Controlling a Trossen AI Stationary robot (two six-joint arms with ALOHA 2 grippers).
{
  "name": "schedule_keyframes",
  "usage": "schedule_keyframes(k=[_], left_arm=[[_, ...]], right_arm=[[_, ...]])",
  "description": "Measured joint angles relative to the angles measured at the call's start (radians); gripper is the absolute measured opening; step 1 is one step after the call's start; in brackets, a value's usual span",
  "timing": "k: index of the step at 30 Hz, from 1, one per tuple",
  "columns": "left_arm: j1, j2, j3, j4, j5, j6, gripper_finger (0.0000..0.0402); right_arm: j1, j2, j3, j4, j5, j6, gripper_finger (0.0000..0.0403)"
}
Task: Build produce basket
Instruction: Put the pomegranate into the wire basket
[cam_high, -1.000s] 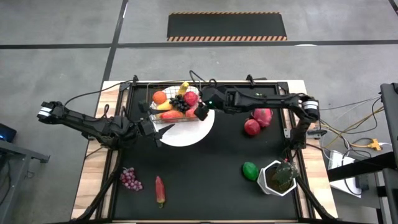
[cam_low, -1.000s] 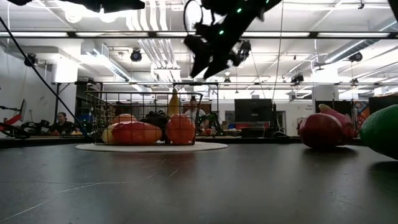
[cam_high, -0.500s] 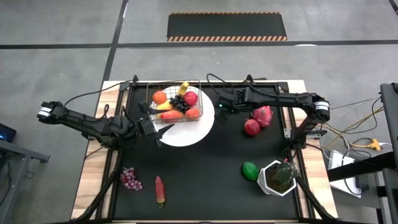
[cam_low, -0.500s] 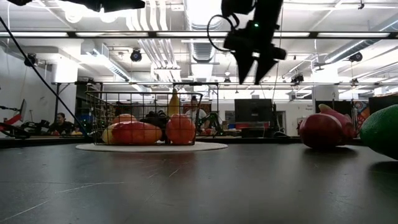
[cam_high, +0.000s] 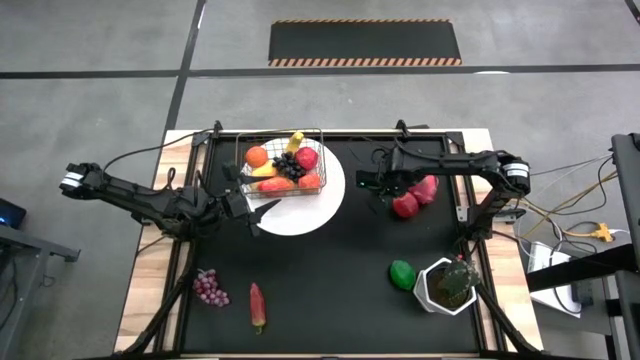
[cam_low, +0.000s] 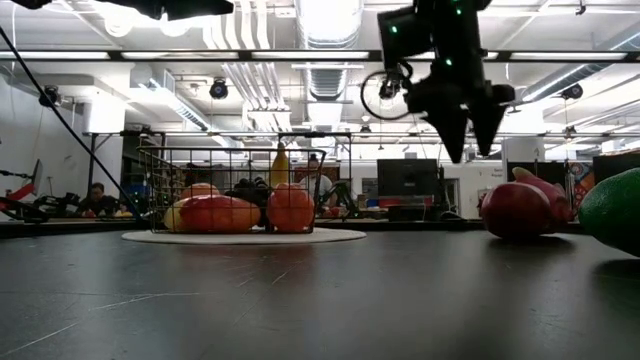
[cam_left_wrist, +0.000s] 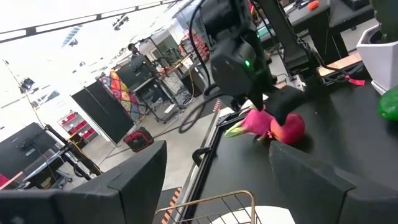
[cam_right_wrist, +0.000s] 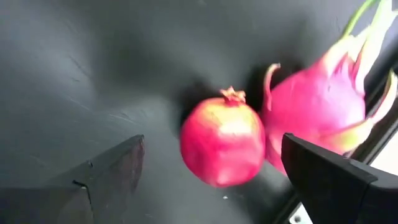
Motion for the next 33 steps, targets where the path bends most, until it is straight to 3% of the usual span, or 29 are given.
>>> schedule_keyframes(k=[12, 25, 33], left_arm=[[0.000, 0.000, 0.000, 0.000, 0.000, -0.001, 0.0266], [0.000, 0.000, 0.000, 0.000, 0.000, -0.001, 0.0266], [0.000, 0.000, 0.000, 0.000, 0.000, -0.001, 0.0266]], right_arm=[[-0.005, 0.000, -0.146, 0.011, -0.006, 0.035, 0.0359], [-0.004, -0.003, -0.288, 0.171, 0.003, 0.045, 0.0359], [-0.005, 0.003, -0.296, 0.205, 0.017, 0.043, 0.0343]])
